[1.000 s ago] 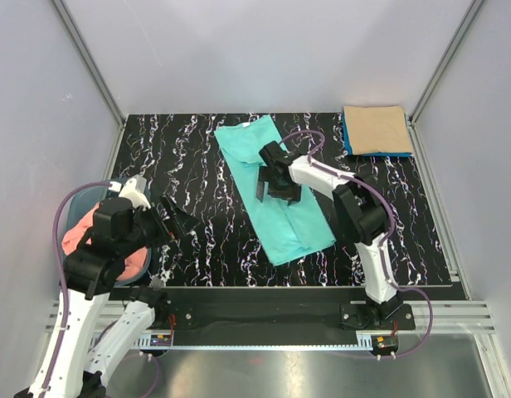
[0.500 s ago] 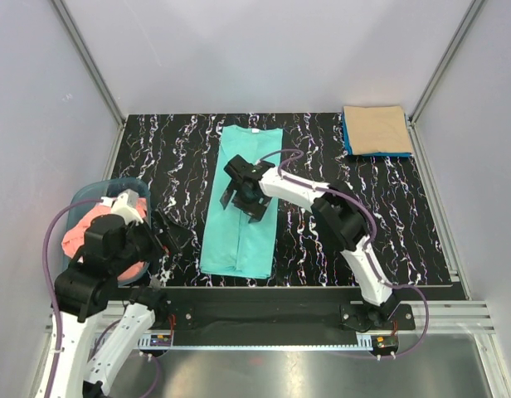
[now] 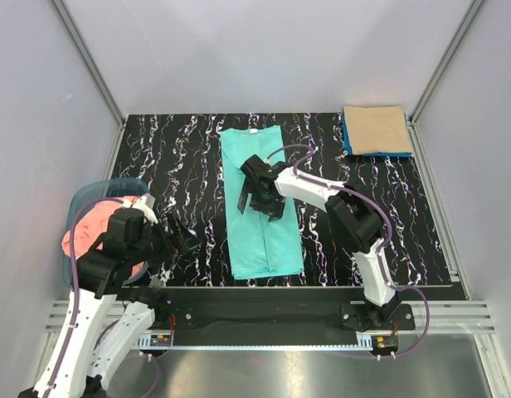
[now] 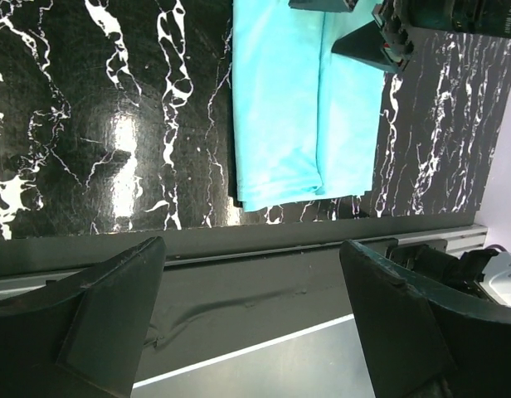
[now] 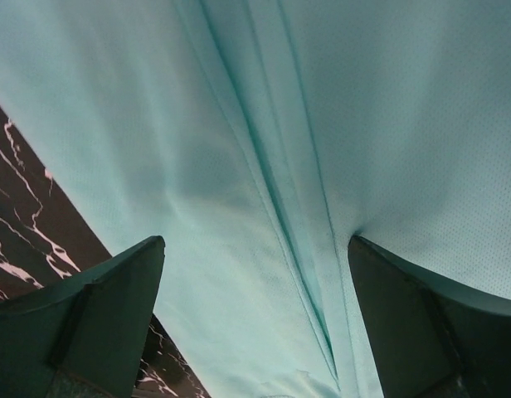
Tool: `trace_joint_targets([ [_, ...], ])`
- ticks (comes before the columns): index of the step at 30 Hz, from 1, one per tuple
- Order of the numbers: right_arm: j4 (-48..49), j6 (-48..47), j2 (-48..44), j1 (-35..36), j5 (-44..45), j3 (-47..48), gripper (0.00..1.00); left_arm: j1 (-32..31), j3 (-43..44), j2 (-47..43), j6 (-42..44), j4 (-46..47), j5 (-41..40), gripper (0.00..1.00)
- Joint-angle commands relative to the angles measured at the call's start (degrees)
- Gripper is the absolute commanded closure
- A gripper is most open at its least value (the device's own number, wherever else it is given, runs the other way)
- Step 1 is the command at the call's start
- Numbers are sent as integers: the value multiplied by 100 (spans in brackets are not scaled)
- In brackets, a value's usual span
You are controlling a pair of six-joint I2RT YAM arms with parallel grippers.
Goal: Fold and stack the t-shirts
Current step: Fold the tshirt
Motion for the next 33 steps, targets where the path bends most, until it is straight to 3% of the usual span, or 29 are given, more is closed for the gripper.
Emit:
trace_joint_targets([
  [1, 251, -884, -559, 175, -50, 167, 0, -25, 5, 145, 83, 157, -19, 9],
  [8, -247, -1437, -1148, 167, -173, 756, 0, -25, -688, 234, -39, 446, 472, 19],
  [11, -451, -1895, -1666, 45, -216, 433, 0, -43, -1302, 128, -276, 841, 981, 24],
  [14, -260, -1966, -2544, -340, -629, -866, 4, -217, -1820, 215, -575, 1351, 1359, 31],
  [18, 338, -1686, -4246, -1158, -1664, -3341, 28, -850, -2042, 934, -962, 2133, 1072, 36],
  [21, 655, -1624, -5135, -1371, -1965, -4399, 35, -1254, -2201, 1426, -1462, 2799, 966, 38],
  [25, 980, -1351, -5622, -1441, -2291, -5219, 35, -1896, -2236, 2059, -2121, 3056, 447, 38],
  [33, 1543, -1070, -5570, -1608, -2809, -6212, 29, -2293, -2702, 2360, -3045, 3646, -53, 36],
])
